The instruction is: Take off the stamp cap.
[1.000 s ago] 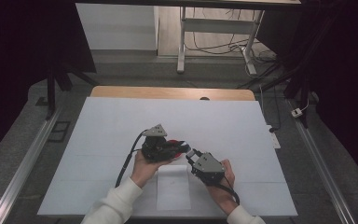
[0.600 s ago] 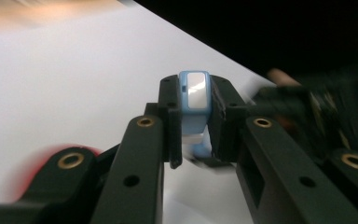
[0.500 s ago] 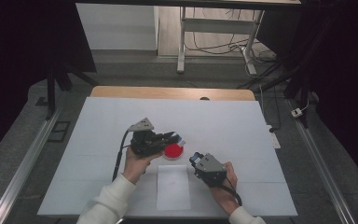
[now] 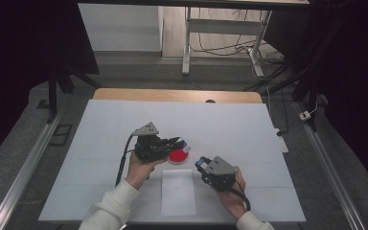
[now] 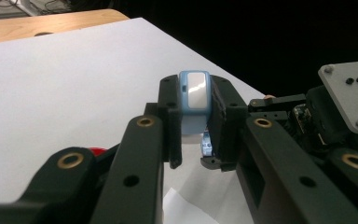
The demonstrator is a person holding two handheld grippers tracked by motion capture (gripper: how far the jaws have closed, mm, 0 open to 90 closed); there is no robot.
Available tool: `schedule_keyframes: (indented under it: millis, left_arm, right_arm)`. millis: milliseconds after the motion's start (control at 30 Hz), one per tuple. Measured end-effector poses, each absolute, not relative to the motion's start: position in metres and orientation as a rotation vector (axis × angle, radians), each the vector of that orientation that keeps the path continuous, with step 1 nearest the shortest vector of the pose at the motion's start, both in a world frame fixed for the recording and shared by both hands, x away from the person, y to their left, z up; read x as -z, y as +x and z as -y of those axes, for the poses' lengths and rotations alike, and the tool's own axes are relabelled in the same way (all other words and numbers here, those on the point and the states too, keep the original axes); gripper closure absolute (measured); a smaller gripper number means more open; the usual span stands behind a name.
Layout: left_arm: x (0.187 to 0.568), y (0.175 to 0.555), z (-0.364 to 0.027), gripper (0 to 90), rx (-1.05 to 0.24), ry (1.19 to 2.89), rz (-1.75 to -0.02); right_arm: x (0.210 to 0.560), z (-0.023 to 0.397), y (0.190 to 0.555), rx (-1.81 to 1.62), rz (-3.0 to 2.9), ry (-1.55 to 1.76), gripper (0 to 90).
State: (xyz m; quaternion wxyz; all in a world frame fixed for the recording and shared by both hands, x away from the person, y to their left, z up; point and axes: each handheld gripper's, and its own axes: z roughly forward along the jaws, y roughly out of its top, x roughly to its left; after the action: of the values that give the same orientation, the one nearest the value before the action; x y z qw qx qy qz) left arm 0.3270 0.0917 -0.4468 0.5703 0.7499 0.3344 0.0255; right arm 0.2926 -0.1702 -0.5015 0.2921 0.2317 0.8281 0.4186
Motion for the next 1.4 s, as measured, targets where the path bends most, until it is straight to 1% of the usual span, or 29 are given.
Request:
schedule_keyframes:
  millis: [467,967,1400]
  left_arm:
    - [0.449,0.328,-0.092,75.5,-0.053,1.775,-0.79]
    - [0.448,0.328,-0.091,75.5,-0.1,1.807,-0.787]
    - [0.448,0.333,-0.09,75.5,-0.158,1.836,-0.791]
  right_arm:
    - [0.5,0.198,0.294,-1.17,-2.207,0.678,65.9]
    - [0.498,0.241,0.291,-1.205,-2.172,0.782,65.8]
    - [0.495,0.282,0.281,-1.191,-2.125,0.836,65.8]
